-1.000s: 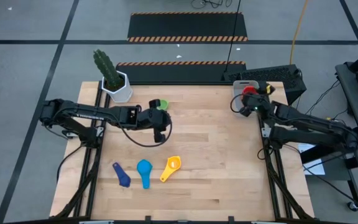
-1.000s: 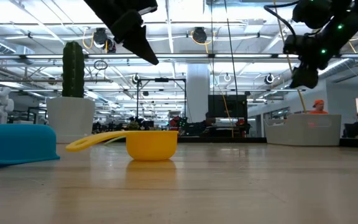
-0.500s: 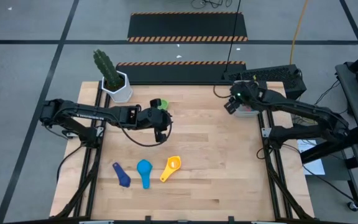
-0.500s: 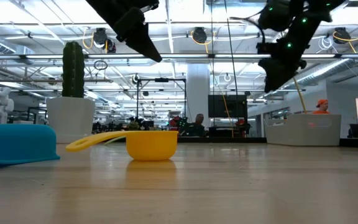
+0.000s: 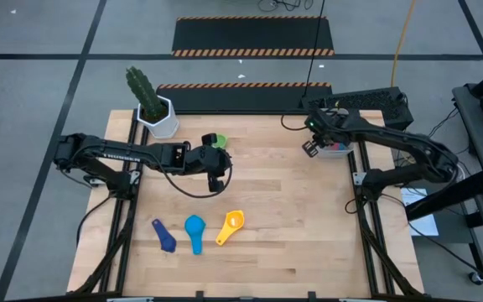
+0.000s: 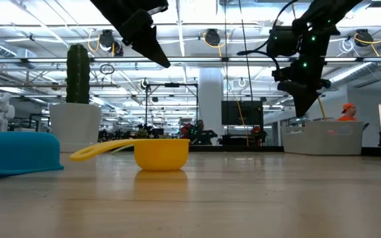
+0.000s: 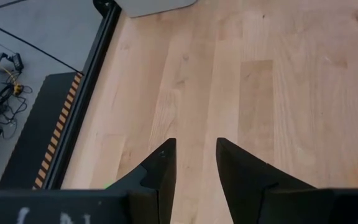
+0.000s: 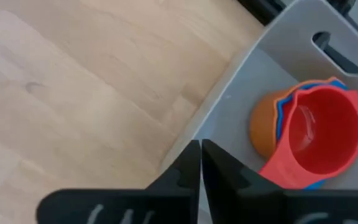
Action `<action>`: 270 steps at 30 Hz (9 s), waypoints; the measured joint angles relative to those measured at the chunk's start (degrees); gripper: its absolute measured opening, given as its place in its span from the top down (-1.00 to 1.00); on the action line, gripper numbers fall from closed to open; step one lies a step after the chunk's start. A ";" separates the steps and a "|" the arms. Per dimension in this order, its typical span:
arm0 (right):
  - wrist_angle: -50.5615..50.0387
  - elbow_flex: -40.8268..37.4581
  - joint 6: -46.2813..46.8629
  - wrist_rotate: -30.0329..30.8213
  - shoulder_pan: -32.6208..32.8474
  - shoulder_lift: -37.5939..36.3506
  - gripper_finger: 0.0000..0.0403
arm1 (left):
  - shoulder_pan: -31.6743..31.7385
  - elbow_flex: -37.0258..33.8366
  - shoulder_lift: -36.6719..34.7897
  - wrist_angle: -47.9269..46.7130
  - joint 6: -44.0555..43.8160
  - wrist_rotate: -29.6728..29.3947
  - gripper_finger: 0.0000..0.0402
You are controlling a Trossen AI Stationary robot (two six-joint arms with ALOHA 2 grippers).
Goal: Nest measuring cups in basket
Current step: Stack the red measuring cup on top of the dark blue measuring cup in the gray bin, then stack the light blue measuring cup on top of the orange measuring cup in the gray bin
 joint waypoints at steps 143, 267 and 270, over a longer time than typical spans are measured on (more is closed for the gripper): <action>35.86 -8.83 -17.75 9.16 39.48 -8.99 0.99 | -9.14 0.00 0.00 -3.98 -17.86 -0.24 0.41; 42.07 -11.28 4.16 9.25 45.99 -9.71 0.99 | -54.58 8.57 35.45 -25.76 -62.21 -20.75 0.03; 42.06 -11.28 4.16 9.25 45.99 -9.71 0.99 | -54.53 8.19 35.54 -25.81 -62.24 -21.62 0.03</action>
